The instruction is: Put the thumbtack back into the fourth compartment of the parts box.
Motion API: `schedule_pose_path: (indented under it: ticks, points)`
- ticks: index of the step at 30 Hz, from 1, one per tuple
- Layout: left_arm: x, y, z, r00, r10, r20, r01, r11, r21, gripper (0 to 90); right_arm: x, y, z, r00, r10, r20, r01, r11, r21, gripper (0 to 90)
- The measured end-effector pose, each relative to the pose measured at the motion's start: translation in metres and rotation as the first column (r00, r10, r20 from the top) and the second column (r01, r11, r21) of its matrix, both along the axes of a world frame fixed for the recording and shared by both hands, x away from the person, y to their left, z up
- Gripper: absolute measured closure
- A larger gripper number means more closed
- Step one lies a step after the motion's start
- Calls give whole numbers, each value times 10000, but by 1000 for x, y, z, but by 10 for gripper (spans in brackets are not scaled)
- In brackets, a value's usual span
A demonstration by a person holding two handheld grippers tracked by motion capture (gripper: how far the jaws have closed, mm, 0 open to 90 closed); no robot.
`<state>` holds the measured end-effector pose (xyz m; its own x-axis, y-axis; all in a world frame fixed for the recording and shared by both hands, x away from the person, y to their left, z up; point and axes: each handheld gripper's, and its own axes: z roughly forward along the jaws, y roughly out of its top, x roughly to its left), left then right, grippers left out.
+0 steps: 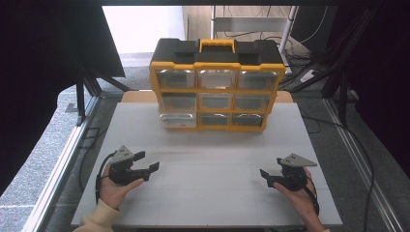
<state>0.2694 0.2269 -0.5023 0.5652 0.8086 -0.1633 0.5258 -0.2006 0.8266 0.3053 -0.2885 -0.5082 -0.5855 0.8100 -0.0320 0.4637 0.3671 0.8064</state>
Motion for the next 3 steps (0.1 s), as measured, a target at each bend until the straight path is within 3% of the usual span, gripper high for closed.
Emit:
schedule_pose_path:
  ticks: [3]
  points:
    - [0,0,-1,10000,-7,-31,7,10000,12,246,0,0,0,10000,12,3,-12,10000,-14,188]
